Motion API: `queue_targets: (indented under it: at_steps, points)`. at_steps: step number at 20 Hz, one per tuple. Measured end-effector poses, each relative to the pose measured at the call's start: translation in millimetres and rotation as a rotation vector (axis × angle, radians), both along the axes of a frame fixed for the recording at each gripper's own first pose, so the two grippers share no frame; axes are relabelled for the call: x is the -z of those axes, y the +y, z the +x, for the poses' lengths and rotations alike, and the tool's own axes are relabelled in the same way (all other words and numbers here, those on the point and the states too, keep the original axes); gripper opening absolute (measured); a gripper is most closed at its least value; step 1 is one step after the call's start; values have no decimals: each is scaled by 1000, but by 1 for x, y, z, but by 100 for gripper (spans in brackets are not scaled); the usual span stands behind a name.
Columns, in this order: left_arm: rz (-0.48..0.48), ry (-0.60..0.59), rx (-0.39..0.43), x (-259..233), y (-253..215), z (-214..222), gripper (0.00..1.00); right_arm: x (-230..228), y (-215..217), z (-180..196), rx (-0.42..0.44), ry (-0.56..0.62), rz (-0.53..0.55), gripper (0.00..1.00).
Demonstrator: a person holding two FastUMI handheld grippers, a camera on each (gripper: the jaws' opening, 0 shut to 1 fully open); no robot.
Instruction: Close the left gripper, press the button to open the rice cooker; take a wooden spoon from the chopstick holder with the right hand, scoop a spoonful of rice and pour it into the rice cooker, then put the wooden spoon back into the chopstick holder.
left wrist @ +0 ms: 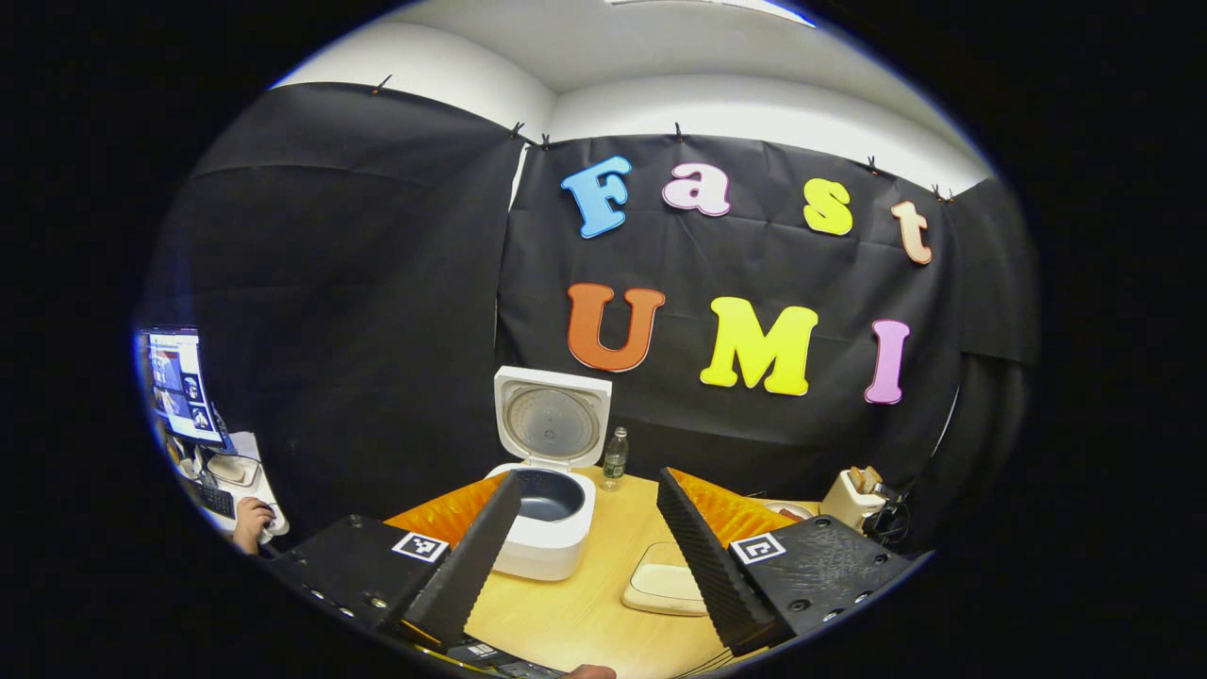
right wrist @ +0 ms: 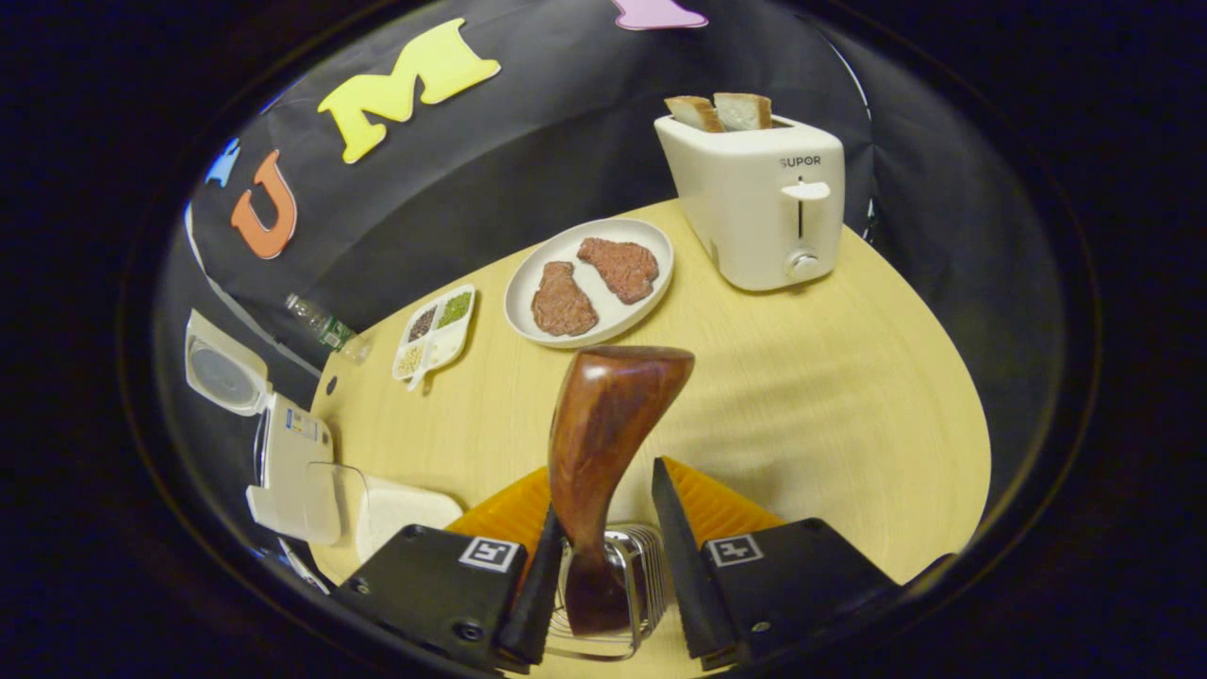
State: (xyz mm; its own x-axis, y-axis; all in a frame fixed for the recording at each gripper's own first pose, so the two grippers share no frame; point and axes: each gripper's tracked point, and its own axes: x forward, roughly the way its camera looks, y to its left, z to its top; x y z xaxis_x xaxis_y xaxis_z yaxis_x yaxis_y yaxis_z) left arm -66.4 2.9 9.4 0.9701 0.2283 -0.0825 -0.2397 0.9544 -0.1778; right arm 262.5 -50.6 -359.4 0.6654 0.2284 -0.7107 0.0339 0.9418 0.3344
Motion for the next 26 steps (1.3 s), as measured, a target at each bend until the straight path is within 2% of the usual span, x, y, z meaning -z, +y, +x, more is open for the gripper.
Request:
queue_targets:
  at_steps: [1, 2, 3, 4, 6, 13, 20, 23, 26]
  points:
    - [0, -2, 8, -1, -1, 0, 93, -2, 1, 0, -2, -4, 5, 60]
    - [0, -8, 24, -2, -4, 0, 94, -3, 2, -1, 0, -11, 9, 45]
    - [-1, -20, 38, -5, -6, 1, 93, -6, 2, -3, 5, -15, 10, 40]
    - [-2, -31, 55, -7, -8, 1, 93, -6, 0, -5, 18, -17, 7, 28]
    - [8, -46, 90, -8, -10, 2, 94, -12, 4, -8, 14, -26, 12, 22]
    - [75, -6, 200, 10, -2, 6, 93, -52, 0, -27, 52, -143, -16, 18]
    - [68, -3, 297, 39, 14, 18, 93, -122, -1, -61, 87, -310, -160, 18]
    - [84, -10, 339, 50, 18, 19, 93, -157, 18, -76, 63, -390, -220, 18]
    - [96, -11, 386, 61, 18, 18, 93, -186, 55, -90, 19, -462, -230, 17]
